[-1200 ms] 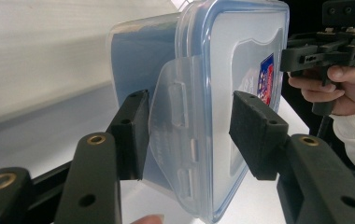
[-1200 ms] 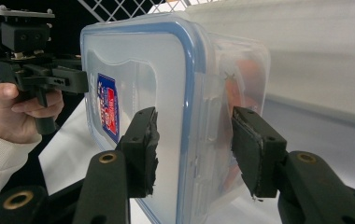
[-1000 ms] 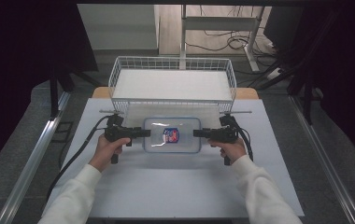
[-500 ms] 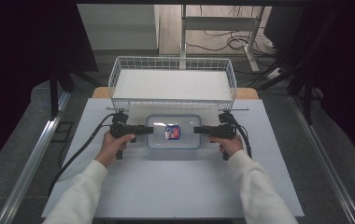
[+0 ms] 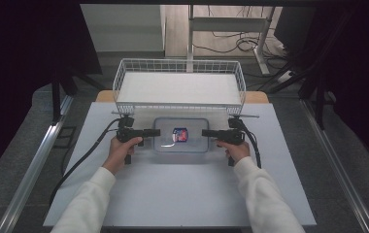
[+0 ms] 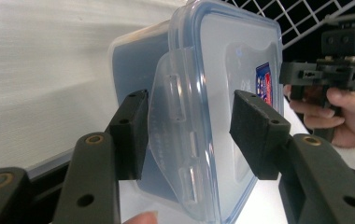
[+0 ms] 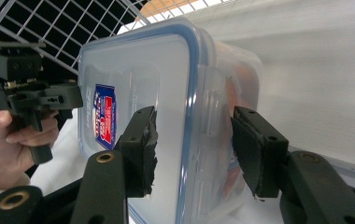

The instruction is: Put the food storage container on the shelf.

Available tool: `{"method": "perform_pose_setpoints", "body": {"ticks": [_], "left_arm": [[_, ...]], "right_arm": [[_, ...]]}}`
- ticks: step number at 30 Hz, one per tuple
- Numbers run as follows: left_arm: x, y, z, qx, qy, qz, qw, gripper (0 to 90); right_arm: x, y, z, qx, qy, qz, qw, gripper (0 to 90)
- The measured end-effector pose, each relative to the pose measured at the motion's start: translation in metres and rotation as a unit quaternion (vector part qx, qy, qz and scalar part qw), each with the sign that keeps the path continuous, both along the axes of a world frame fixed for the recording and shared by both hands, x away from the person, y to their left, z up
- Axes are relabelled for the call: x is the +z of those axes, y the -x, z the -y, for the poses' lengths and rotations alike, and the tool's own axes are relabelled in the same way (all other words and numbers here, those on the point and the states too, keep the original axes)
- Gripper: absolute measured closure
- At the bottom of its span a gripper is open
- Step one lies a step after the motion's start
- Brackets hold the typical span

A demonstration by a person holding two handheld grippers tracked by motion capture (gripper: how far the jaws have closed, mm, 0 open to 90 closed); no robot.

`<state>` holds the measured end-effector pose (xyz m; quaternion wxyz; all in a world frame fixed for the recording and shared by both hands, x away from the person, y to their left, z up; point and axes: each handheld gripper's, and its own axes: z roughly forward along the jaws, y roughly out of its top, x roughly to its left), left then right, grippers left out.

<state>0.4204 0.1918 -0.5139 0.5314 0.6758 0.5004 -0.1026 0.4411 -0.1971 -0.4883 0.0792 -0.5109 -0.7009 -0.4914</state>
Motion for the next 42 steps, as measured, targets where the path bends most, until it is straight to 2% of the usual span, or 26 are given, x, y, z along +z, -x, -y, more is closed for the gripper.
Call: {"method": "perform_pose_setpoints", "body": {"ticks": [8,12,13,16,18,19,20,21,23,25,26,29,31,35,37,39,40,42], "left_arm": [[-0.004,-0.002,0.002,0.025,0.014,-0.005,0.9996,47.8],[-0.005,-0.002,0.002,0.024,0.009,-0.002,0.9997,47.1],[-0.004,-0.002,0.003,0.030,0.015,-0.003,0.9994,47.0],[-0.002,0.001,0.003,0.029,0.005,0.004,0.9996,44.2],[0.002,0.004,0.002,0.038,0.003,0.017,0.9991,40.5],[0.005,0.006,0.001,0.039,-0.009,0.026,0.9988,39.9],[0.009,0.010,0.000,0.034,-0.003,0.030,0.9990,38.6],[0.013,0.013,0.000,0.042,-0.013,0.038,0.9983,36.9],[0.019,0.021,-0.003,0.032,-0.036,0.058,0.9971,34.6],[0.026,0.033,-0.005,0.027,-0.064,0.067,0.9953,33.1],[0.028,0.040,-0.005,0.027,-0.068,0.070,0.9949,32.4],[0.031,0.058,-0.005,0.014,-0.099,0.085,0.9914,31.9],[0.031,0.071,-0.003,0.008,-0.119,0.091,0.9887,31.5],[0.027,0.097,0.002,-0.009,-0.138,0.099,0.9854,30.8],[0.026,0.109,0.005,-0.022,-0.159,0.108,0.9811,29.9],[0.025,0.120,0.007,-0.032,-0.170,0.115,0.9783,29.7],[0.023,0.125,0.007,-0.036,-0.170,0.116,0.9780,29.6],[0.021,0.133,0.006,-0.040,-0.168,0.114,0.9783,29.6]], "right_arm": [[-0.001,0.001,-0.003,-0.024,0.008,0.007,0.9997,49.6],[-0.001,0.001,-0.005,-0.036,0.014,0.012,0.9992,49.5],[-0.001,0.001,-0.005,-0.037,0.014,0.013,0.9991,49.5],[0.000,0.003,-0.006,-0.040,0.018,0.016,0.9989,47.9],[0.002,0.006,-0.008,-0.042,0.033,0.033,0.9980,44.7],[0.004,0.009,-0.010,-0.043,0.045,0.045,0.9970,44.0],[0.007,0.012,-0.011,-0.038,0.056,0.059,0.9959,43.2],[0.010,0.016,-0.012,-0.031,0.068,0.072,0.9946,42.4],[0.018,0.025,-0.014,-0.020,0.096,0.095,0.9906,41.5],[0.024,0.036,-0.014,-0.008,0.122,0.127,0.9843,41.4],[0.026,0.042,-0.014,-0.001,0.133,0.141,0.9811,41.4],[0.030,0.063,-0.016,0.022,0.164,0.169,0.9718,41.9],[0.029,0.078,-0.019,0.038,0.171,0.176,0.9686,45.2],[0.023,0.101,-0.029,0.066,0.190,0.186,0.9617,60.7],[0.017,0.110,-0.034,0.084,0.196,0.183,0.9598,69.8],[0.010,0.117,-0.040,0.111,0.200,0.180,0.9568,77.7],[0.008,0.120,-0.045,0.122,0.207,0.179,0.9541,81.2],[0.002,0.124,-0.053,0.141,0.226,0.193,0.9444,86.2]]}}
